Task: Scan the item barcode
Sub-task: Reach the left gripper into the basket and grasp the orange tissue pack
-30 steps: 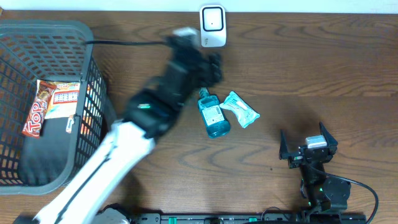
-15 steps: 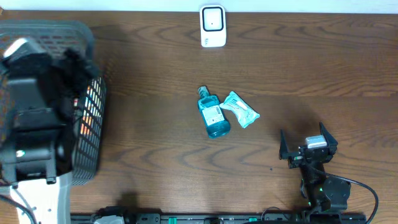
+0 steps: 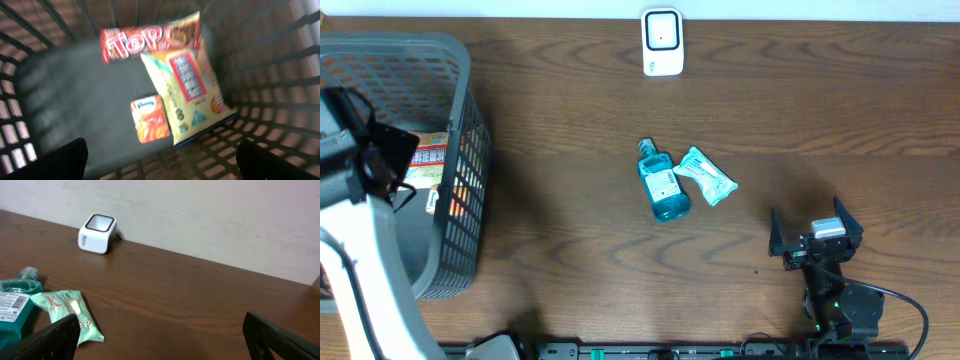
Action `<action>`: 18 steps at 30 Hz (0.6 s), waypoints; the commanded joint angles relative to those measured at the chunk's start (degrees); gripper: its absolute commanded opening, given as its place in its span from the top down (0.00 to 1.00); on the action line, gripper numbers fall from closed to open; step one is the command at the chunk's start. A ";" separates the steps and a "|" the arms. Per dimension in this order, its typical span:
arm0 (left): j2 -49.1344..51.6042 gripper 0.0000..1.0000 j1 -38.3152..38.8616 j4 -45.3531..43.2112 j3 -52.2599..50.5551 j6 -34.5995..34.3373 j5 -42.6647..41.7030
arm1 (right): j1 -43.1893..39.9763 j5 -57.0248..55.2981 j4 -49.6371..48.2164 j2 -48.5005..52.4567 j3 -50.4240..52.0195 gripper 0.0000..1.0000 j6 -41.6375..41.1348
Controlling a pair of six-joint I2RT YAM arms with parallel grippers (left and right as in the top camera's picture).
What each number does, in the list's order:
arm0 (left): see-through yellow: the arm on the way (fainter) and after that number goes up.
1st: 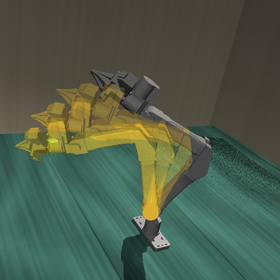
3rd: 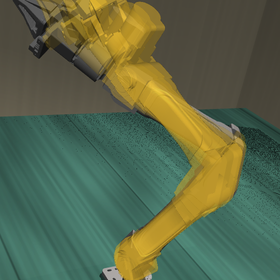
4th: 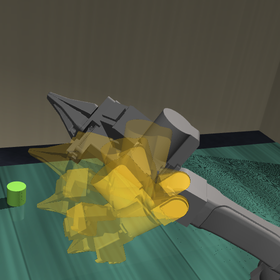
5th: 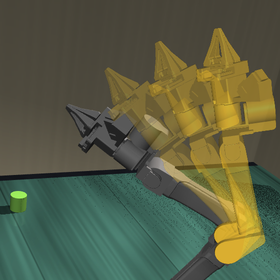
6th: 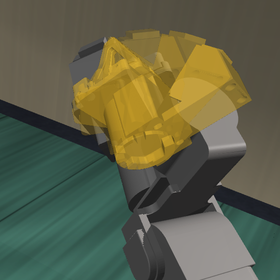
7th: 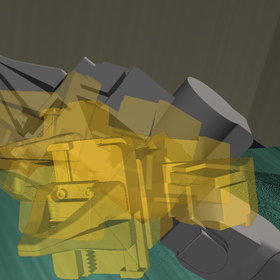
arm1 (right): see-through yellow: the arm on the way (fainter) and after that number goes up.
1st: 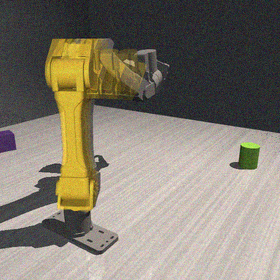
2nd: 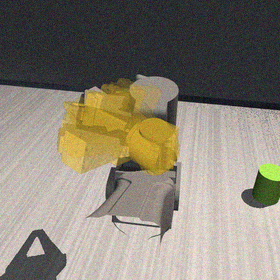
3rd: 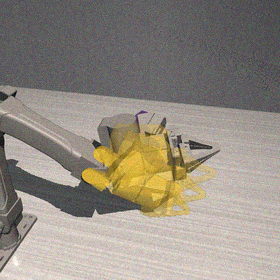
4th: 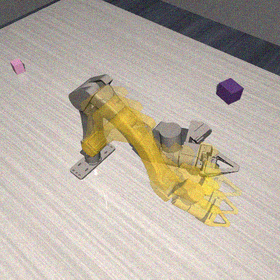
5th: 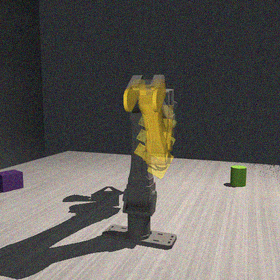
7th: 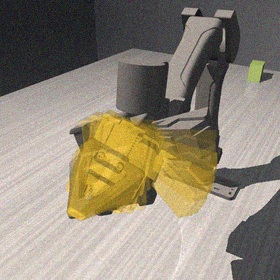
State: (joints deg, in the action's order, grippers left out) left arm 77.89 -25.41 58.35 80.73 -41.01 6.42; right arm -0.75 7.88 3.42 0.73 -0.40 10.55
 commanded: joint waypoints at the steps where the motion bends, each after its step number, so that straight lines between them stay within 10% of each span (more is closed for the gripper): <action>1: 6.29 0.10 -0.24 0.39 0.17 -1.27 -2.84 | 0.04 -0.04 0.24 -0.24 0.09 0.01 -0.87; 9: 19.17 0.17 -0.24 1.33 0.13 -1.33 -3.28 | 0.04 -0.04 0.24 -0.24 0.09 0.01 -0.87; 11: 21.70 0.02 -0.24 -0.02 0.13 -1.29 -6.38 | 0.04 -0.04 0.22 -0.24 0.09 0.01 -0.85; 18: 28.52 0.02 -0.24 0.04 0.13 -1.33 -9.88 | 0.04 -0.04 0.24 -0.13 0.09 0.01 -0.87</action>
State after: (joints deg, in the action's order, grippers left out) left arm 104.07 -25.41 58.13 80.73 -42.15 -1.65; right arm -0.75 7.88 3.44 0.73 -0.40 10.55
